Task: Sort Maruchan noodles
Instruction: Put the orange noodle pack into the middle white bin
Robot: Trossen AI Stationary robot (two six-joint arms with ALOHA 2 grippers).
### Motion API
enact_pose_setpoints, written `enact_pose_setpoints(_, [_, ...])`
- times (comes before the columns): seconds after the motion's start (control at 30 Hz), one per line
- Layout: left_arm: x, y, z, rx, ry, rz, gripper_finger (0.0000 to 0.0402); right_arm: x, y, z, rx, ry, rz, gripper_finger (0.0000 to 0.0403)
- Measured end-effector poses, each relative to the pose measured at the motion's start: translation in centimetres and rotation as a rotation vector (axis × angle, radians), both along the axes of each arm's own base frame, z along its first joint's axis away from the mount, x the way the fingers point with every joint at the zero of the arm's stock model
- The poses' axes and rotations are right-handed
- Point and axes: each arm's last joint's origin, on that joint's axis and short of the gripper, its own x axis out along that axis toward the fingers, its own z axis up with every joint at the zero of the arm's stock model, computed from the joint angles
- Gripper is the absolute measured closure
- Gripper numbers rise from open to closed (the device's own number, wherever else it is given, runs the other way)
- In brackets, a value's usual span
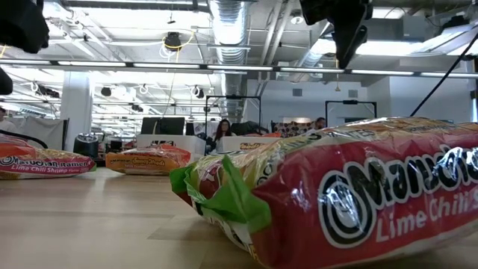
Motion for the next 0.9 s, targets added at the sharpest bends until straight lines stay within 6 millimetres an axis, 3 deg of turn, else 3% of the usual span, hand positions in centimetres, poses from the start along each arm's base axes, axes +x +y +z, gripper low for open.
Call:
enact_pose_setpoints(0.3, [1.5,-1.9,-3.4,-0.035,0.122,-0.075,0.0215,0.1,0.0,0.0,-0.001,-0.016,0.000,0.0193])
enact_pose_setpoints(0.53, [2.0,-2.3,-4.4,-0.037,0.126,-0.016,0.0230,0.2,0.0,0.0,-0.001,-0.020,-0.002,0.0193])
enact_pose_setpoints(0.7, [2.1,-2.4,-4.4,-0.034,0.107,0.000,0.0282,0.4,-0.1,0.1,0.003,-0.042,-0.026,0.0193])
enact_pose_setpoints(0.9, [2.3,-2.4,-4.6,-0.011,0.057,-0.033,0.0380,0.4,-0.1,0.1,0.003,-0.049,-0.026,0.0193])
